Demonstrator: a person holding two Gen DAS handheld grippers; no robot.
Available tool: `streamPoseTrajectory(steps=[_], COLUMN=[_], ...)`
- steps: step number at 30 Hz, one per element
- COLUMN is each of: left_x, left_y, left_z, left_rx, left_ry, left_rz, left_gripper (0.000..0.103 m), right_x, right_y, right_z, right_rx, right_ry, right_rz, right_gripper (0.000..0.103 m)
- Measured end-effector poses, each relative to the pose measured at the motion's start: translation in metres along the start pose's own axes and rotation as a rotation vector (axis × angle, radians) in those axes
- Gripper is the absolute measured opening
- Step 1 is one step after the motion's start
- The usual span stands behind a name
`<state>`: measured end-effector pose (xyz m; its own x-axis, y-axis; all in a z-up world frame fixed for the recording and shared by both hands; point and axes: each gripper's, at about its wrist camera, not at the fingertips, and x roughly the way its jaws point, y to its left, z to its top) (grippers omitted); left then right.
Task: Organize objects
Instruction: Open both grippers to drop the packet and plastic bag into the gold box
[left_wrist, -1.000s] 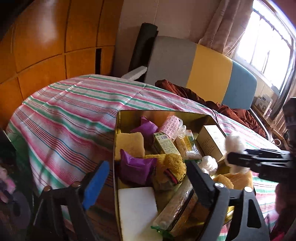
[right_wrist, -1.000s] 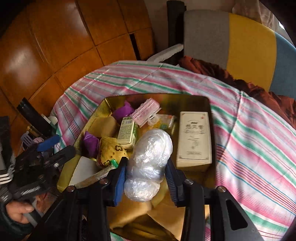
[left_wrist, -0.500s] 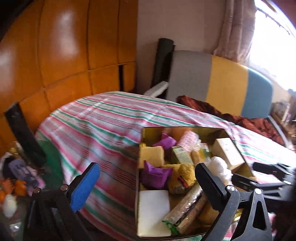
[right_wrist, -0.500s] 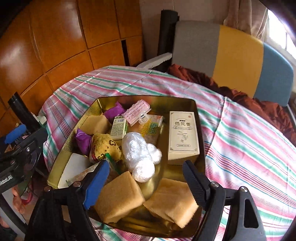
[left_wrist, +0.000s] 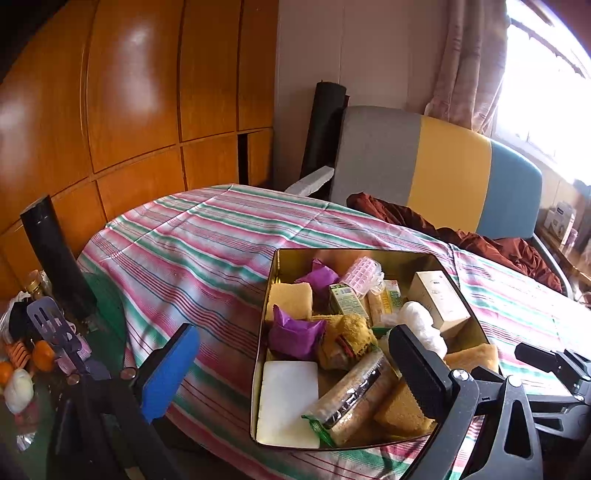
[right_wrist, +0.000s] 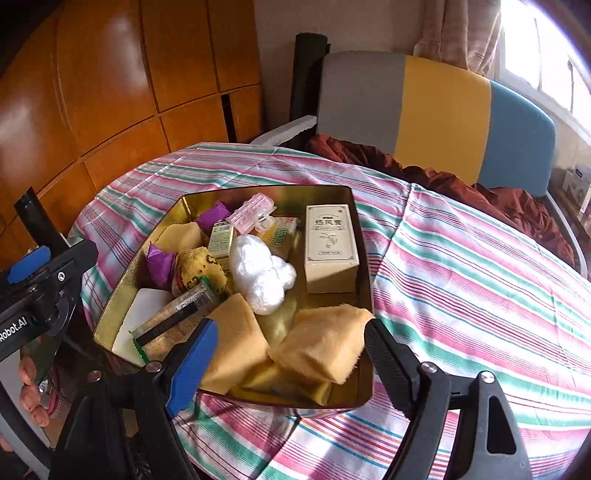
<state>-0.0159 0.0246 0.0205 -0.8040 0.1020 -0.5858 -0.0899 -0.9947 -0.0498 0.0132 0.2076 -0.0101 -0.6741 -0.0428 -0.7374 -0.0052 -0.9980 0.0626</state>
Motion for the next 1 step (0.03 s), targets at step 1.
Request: streamPoseTrajectory(steps=[1], left_x=[-0.0004], left_y=[-0.001], left_z=[0.0003], left_rx=[0.003], left_ry=[0.006], left_rz=[-0.004], left_gripper=[0.103], right_x=[-0.002], right_y=[-0.0019], right_z=[-0.0011], right_rx=[0.006], right_ry=[-0.006], right_rz=[-0.003], right_gripper=[0.083])
